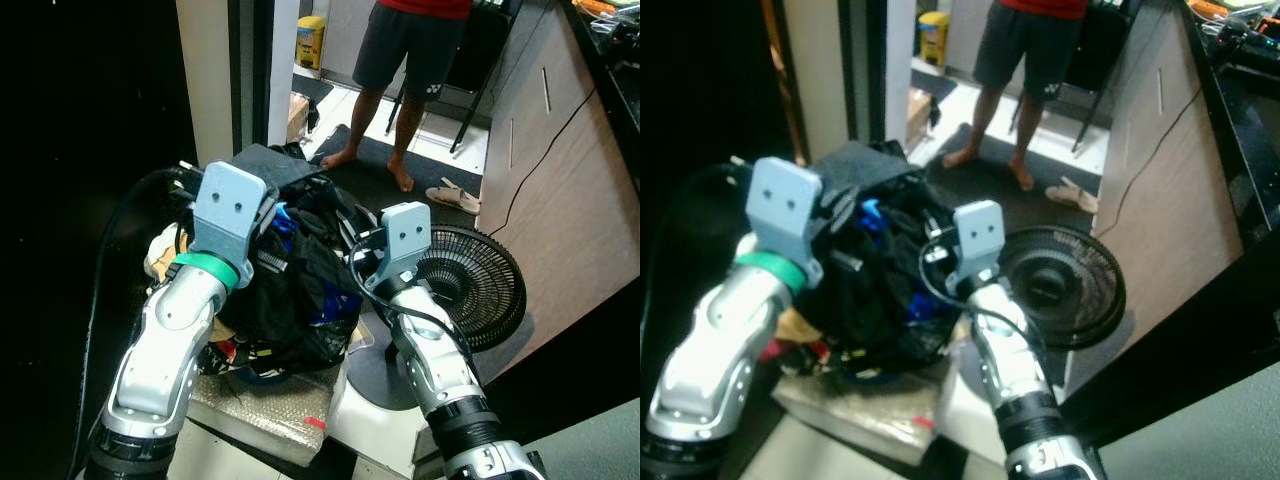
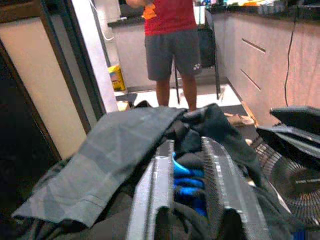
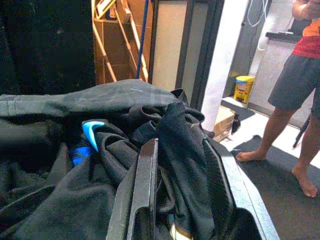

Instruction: Clothes washing

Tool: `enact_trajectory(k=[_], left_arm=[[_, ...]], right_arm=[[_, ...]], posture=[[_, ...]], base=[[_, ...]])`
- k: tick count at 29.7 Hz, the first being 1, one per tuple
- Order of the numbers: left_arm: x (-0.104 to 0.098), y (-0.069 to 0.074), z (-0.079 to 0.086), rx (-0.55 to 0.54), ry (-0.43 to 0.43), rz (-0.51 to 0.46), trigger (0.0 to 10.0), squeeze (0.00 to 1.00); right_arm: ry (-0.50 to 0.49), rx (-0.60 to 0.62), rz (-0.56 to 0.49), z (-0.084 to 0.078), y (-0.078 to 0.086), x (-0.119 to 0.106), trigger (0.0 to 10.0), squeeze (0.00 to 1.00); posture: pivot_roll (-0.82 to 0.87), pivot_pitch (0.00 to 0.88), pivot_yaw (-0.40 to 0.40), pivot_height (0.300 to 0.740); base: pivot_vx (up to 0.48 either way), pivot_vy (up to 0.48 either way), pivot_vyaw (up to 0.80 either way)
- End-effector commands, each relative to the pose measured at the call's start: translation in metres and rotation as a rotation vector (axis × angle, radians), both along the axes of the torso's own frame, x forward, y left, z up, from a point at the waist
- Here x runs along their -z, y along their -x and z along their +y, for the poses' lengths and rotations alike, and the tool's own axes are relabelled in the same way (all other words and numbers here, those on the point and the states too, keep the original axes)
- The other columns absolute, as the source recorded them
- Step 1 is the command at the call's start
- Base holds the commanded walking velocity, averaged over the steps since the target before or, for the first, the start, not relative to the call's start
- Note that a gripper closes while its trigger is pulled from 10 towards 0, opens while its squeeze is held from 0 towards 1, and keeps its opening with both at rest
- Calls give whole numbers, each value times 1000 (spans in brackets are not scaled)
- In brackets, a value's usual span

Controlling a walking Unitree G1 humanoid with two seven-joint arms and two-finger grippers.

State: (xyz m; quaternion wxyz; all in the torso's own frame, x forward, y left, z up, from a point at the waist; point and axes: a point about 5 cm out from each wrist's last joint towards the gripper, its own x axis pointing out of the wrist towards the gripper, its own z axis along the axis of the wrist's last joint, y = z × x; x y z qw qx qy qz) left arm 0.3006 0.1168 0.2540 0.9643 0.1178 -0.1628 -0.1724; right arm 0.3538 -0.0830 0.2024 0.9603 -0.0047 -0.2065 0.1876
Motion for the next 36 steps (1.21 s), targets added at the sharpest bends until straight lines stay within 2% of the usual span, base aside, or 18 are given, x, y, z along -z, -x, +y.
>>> enact_trajectory(k=[1,2,12,13,15,16,17,18,20,22,32,36], left_arm=[[-2,6,-5,34,-7,-15,10000,561],[-5,10,-7,52,1,-23,10000,0],[-8,13,-11,69,1,-39,10000,0],[-3,10,-11,51,-36,-10,10000,0],[-3,10,-11,51,-36,-10,10000,0],[16,5,-1,-11,-116,78,10000,0],[16,5,-1,-11,-116,78,10000,0],[31,5,14,-60,-158,163,10000,1000],[45,11,35,-109,-185,249,10000,1000],[46,15,41,-120,-186,259,10000,1000],[59,21,43,-146,-199,321,10000,1000],[63,25,41,-115,-197,355,10000,1000]], right_arm=[[-14,14,-7,-6,1,0,10000,0],[-15,3,-23,-6,2,-4,10000,0],[-19,-13,-55,-6,3,-15,10000,0],[-15,-6,-63,-9,1,-18,10000,0],[-15,-6,-63,-9,1,-18,10000,0],[-12,4,-64,-11,0,-18,10000,0],[-12,4,-64,-11,0,-18,10000,0],[-10,12,-60,-13,1,-16,10000,0],[-8,20,-51,-15,2,-12,10000,0],[-9,21,-47,-15,2,-11,10000,0],[-10,5,-36,-12,3,-9,10000,0],[-10,2,-34,-11,3,-9,10000,0]], posture=[[130,95,-39,740],[130,95,-39,740],[137,92,-43,740],[140,94,-40,740],[140,94,-40,740],[134,99,-31,740],[134,99,-31,740],[138,103,-29,740],[141,103,-30,740],[145,104,-31,740],[154,107,-37,740],[154,107,-37,740]], base=[[0,0,0],[0,0,0],[0,0,0],[0,0,0],[0,0,0],[0,0,0],[0,0,0],[0,0,0],[0,0,0],[0,0,0],[0,0,0],[0,0,0]])
